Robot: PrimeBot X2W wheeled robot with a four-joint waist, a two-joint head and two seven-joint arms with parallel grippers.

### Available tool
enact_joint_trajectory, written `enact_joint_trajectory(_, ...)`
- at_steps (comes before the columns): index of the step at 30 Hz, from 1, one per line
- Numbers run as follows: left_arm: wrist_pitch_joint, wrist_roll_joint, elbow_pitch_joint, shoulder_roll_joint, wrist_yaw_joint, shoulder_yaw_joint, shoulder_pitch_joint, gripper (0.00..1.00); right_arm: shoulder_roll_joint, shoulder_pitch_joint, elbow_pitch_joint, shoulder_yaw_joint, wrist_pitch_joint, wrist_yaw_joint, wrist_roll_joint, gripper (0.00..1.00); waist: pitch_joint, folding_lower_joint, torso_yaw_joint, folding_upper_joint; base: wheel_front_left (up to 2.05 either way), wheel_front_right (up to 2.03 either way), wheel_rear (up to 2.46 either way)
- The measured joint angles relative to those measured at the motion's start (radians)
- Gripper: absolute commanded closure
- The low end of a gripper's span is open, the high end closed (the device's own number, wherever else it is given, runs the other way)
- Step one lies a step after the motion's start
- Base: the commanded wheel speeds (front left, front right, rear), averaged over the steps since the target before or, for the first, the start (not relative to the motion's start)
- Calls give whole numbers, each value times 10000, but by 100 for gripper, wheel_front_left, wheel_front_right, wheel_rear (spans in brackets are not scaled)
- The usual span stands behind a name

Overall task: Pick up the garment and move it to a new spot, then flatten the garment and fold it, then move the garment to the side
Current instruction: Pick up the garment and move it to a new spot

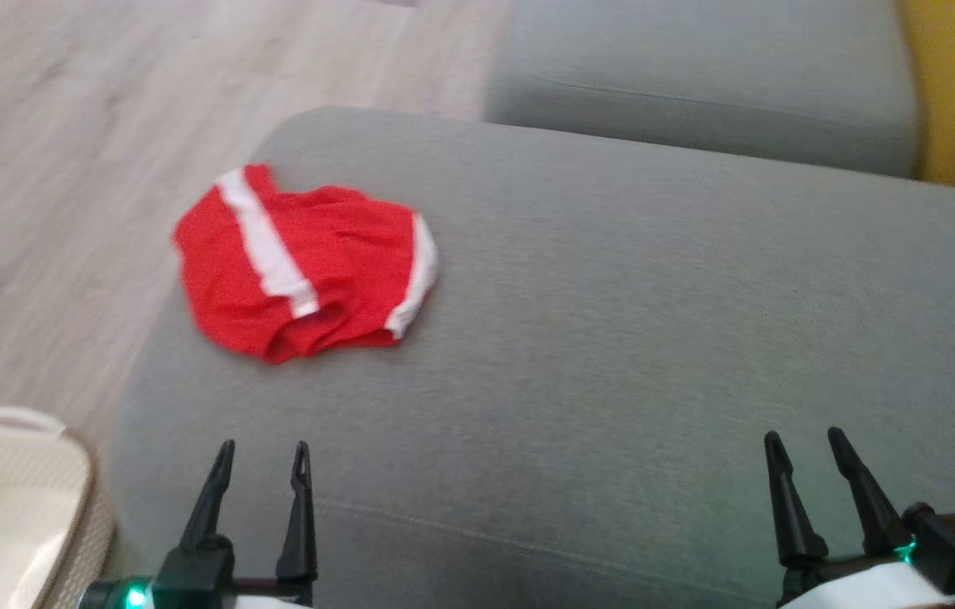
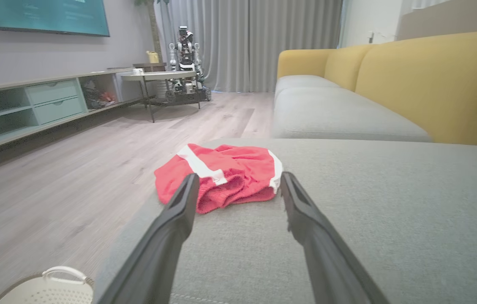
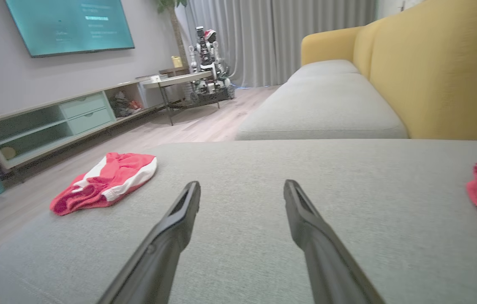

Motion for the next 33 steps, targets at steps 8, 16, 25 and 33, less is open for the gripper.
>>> enact_joint_trajectory(8,0,-17,-203,12,77,316,123,0,10,-2,38,123,0,0,138,0,-32,0,1417,0,0,0,0)
enact_joint_trajectory(16,0,-17,-610,12,213,627,410,0,10,-45,326,192,0,0,240,0,210,0,2239,0,0,0,0)
enact_joint_trajectory(25,-2,-596,-94,451,-844,1402,-2315,0,10,-343,261,144,0,0,-430,0,1125,0,2324,0,0,0,0)
enact_joint_trajectory(33,926,-2092,3177,782,-2011,2080,-7015,0,2,-1676,-40,-96,0,0,-1785,0,2584,1,1752,0,0,0,0)
